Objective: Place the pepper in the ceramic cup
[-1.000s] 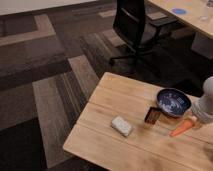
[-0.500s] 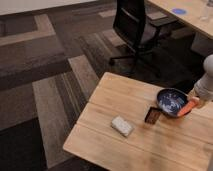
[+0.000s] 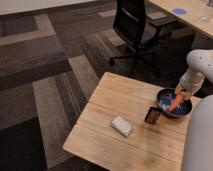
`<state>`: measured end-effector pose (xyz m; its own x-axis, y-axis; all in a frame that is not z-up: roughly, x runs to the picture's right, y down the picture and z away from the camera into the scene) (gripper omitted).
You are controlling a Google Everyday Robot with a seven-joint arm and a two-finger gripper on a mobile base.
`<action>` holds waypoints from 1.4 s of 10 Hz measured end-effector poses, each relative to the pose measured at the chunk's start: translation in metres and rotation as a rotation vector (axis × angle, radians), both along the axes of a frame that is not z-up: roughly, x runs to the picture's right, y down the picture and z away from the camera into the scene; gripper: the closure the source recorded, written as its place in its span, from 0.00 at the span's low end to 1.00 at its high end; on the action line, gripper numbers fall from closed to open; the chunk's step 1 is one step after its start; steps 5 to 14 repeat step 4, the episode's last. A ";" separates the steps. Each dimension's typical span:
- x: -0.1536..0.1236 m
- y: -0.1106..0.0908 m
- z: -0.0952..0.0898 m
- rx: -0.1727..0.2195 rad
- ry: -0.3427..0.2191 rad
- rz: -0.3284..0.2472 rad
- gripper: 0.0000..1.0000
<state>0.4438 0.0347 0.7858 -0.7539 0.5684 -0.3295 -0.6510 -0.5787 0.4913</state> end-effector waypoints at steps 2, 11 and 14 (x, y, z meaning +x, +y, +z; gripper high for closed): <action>-0.001 0.000 0.001 0.000 -0.002 0.000 0.55; -0.002 0.000 0.001 0.000 -0.002 -0.001 0.26; -0.002 0.000 0.001 0.000 -0.002 -0.001 0.26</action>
